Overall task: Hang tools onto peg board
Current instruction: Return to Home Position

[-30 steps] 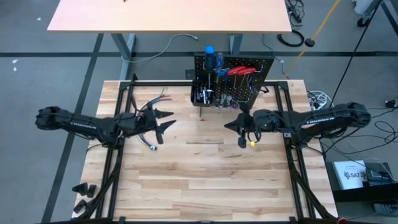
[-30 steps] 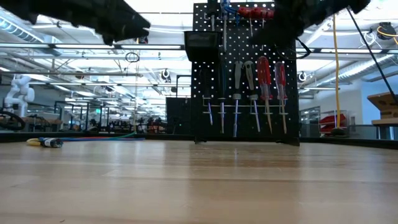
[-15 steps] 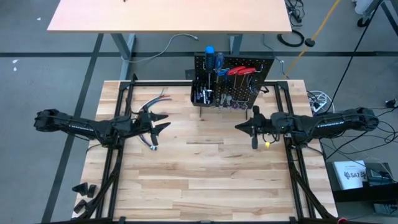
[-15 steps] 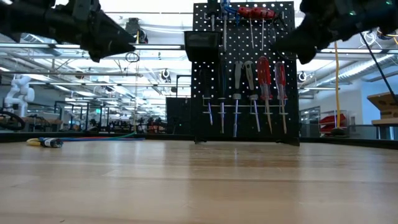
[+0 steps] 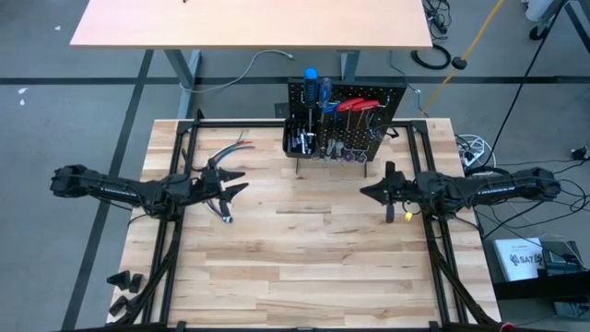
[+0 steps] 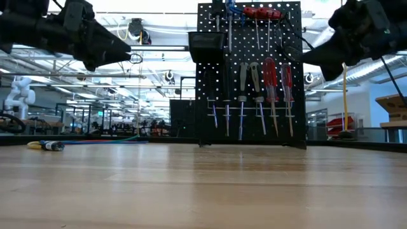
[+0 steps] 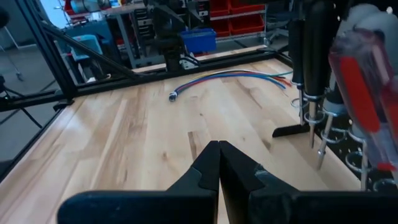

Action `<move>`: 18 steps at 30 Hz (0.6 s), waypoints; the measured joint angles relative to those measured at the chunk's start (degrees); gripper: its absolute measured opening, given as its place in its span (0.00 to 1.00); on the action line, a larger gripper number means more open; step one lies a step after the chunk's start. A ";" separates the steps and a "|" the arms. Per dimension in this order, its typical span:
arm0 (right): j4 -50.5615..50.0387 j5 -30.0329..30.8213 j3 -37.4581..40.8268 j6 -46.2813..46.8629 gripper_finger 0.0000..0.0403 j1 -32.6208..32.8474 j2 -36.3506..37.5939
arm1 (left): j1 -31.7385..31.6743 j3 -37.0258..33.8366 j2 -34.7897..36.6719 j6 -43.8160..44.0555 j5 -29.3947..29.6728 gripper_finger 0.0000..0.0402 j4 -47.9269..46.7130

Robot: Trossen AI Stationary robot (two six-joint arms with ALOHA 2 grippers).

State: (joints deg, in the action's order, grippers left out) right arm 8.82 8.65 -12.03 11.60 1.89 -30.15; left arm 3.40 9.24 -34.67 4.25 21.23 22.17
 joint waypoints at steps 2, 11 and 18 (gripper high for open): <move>-0.13 0.02 1.19 0.02 0.00 0.00 1.57 | 0.00 -0.59 0.56 0.00 0.00 0.45 0.04; -0.33 0.26 5.73 0.81 0.00 0.00 7.76 | 0.00 -3.71 2.66 1.55 0.00 0.45 -0.19; -0.45 0.30 9.63 1.52 0.00 0.00 11.71 | 0.00 -4.97 2.70 2.96 -0.56 0.45 0.16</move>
State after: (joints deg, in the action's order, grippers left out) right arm 8.36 8.95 -2.40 13.11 1.89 -18.43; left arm 3.40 4.27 -31.97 7.21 20.67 22.33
